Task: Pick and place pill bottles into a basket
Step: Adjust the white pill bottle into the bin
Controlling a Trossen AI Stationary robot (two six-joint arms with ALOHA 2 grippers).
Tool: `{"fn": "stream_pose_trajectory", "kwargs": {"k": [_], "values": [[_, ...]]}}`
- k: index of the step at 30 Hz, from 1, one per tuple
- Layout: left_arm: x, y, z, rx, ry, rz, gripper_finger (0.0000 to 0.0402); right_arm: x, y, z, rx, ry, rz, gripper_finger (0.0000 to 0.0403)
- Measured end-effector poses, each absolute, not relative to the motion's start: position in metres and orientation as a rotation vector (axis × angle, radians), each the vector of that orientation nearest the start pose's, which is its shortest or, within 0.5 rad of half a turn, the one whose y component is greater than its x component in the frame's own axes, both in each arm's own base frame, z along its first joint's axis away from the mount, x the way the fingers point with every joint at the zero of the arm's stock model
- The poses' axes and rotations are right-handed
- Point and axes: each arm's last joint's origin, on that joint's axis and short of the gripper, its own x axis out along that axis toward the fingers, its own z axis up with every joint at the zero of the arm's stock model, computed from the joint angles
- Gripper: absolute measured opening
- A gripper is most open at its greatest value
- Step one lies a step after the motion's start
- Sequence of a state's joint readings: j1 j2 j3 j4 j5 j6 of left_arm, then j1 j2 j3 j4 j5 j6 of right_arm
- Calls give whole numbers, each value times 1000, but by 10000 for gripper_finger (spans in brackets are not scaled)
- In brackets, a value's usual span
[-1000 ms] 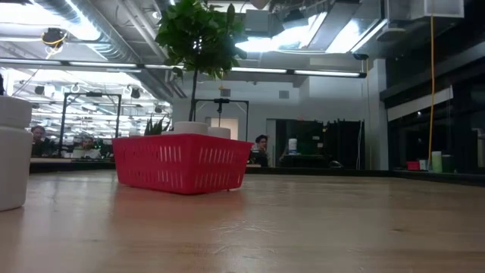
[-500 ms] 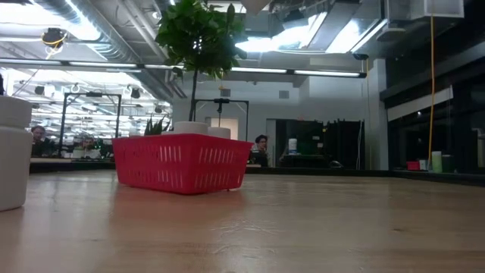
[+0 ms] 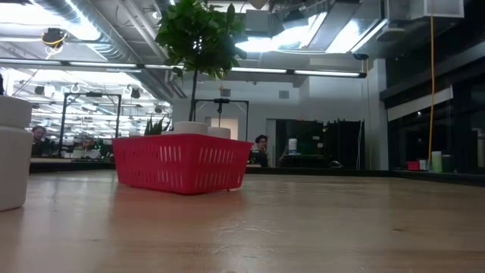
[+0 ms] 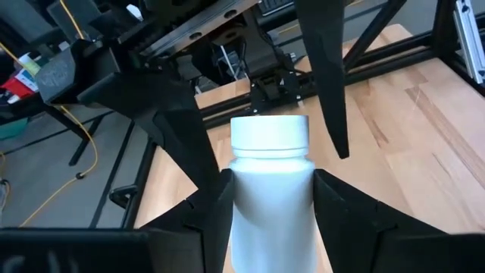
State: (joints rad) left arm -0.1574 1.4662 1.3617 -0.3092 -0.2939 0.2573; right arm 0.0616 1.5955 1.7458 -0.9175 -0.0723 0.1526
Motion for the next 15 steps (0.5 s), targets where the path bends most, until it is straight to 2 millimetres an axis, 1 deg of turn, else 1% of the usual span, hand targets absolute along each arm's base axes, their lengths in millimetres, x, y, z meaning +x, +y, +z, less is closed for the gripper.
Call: {"fn": "stream_pose_trajectory", "kwargs": {"k": [4, 10, 15], "values": [[327, -43, 362, 346, 419, 82, 161, 329, 22, 397, 152, 770, 68, 271], [327, -43, 362, 335, 418, 90, 161, 329, 22, 397, 169, 770, 48, 171], [327, -43, 362, 344, 416, 96, 161, 329, 23, 397, 172, 773, 54, 169]]}}
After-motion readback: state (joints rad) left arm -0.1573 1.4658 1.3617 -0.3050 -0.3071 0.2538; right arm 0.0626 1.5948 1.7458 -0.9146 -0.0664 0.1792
